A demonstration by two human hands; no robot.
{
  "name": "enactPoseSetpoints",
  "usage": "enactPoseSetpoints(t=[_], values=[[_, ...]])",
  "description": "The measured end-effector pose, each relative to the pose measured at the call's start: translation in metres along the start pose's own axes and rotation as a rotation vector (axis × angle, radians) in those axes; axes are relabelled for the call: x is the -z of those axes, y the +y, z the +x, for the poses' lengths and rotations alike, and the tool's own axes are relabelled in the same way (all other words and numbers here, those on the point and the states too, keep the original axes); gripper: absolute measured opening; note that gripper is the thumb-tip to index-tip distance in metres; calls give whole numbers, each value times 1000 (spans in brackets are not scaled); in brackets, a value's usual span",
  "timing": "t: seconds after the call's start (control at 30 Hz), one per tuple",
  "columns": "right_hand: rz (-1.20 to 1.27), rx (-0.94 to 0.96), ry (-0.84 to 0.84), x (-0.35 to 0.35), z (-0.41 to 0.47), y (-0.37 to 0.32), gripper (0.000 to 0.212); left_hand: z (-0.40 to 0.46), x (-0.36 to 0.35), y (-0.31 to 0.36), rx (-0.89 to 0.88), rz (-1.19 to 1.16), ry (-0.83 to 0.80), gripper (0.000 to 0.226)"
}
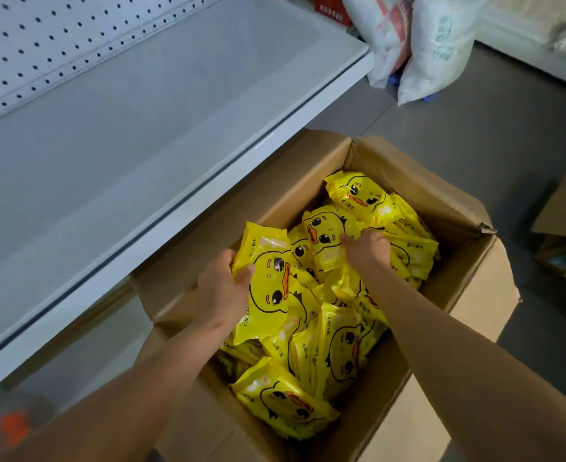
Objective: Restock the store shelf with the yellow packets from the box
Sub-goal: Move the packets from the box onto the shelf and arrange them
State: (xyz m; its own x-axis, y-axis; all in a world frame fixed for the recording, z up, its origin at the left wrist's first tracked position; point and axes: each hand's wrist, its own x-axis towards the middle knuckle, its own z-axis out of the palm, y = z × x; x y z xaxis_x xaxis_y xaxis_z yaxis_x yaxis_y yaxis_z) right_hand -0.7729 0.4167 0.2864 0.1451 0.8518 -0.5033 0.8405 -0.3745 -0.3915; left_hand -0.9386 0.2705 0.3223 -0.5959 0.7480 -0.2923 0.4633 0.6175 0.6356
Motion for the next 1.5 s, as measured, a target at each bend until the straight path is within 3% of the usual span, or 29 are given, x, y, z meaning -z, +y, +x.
enactPoseSetpoints(t=[0.13,0.37,0.7,1.3,1.43,1.5], values=[[31,107,45,12,-28,-2,38,-9,14,7,8,-52,39,16],[151,482,84,75,-85,6,16,-47,57,23,0,-39,145,15],[114,865,41,178,-183,-31,11,-132,155,48,-10,-51,325,15],[300,1469,-235,222,-381,-143,28,-313,350,33,92,17,723,20],[316,1560,-257,215,-424,-173,30,-340,388,16,101,39,779,10],[336,1602,-287,210,-446,-189,31,-351,408,6,124,52,795,21]])
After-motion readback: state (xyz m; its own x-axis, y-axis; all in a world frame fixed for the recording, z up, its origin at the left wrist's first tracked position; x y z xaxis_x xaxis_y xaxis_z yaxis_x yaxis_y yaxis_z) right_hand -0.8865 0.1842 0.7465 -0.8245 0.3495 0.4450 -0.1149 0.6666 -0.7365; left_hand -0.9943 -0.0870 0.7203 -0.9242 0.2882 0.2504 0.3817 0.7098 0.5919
